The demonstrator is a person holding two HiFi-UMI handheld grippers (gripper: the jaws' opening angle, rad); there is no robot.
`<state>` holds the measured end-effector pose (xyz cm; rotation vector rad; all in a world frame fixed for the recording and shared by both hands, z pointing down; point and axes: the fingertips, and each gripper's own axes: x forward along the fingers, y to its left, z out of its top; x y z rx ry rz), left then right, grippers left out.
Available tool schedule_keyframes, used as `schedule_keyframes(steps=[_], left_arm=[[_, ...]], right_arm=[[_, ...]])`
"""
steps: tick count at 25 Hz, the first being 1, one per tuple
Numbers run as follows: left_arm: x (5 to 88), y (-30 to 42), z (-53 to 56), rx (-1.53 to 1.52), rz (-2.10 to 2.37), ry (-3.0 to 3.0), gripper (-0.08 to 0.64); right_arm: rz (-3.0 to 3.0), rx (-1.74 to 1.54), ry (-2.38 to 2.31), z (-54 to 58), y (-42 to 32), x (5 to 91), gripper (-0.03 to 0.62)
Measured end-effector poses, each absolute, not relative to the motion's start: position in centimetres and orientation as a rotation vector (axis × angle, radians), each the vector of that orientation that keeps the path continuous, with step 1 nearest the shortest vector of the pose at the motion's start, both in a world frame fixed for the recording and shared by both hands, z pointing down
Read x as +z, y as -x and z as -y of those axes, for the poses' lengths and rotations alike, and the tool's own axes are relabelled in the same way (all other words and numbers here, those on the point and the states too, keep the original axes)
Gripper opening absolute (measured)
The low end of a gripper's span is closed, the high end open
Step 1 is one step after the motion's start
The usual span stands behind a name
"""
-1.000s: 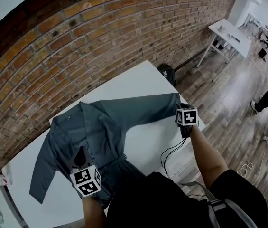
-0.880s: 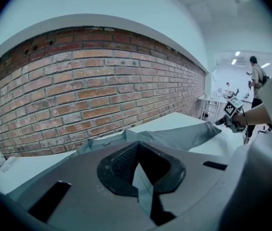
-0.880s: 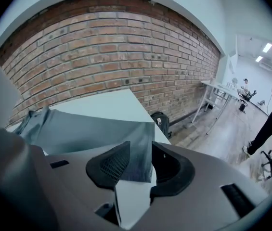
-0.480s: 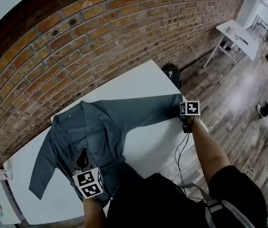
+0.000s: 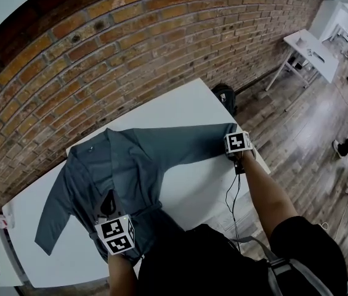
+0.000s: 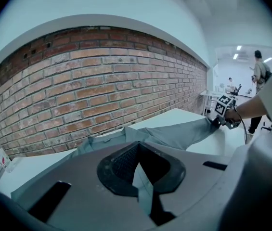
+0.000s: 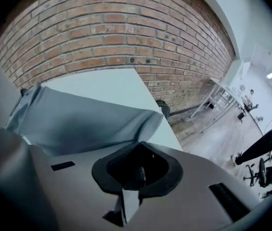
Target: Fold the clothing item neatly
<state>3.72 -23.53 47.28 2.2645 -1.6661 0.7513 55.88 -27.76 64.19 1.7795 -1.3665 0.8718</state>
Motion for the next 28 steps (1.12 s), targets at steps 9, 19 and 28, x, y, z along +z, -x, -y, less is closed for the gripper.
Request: schedule_keyframes(steps=[9,19,28], left_arm=[[46.8,-1.9,22.7,0.689,1.71,-2.218,-0.007],[46.8,-1.2,21.9,0.709,1.701,-2.223,-0.006],[46.9,0.7,21.6,0.692,1.685,-2.237,-0.006]], right_arm=[[1.436,1.036,-1.894,27.4,-56.2,63.4,0.02],[1.814,0.98,-1.948,30.1,-50.4,55.6,0.02],[2.075,0.784,-1.808,31.2,-39.3,49.5,0.02]])
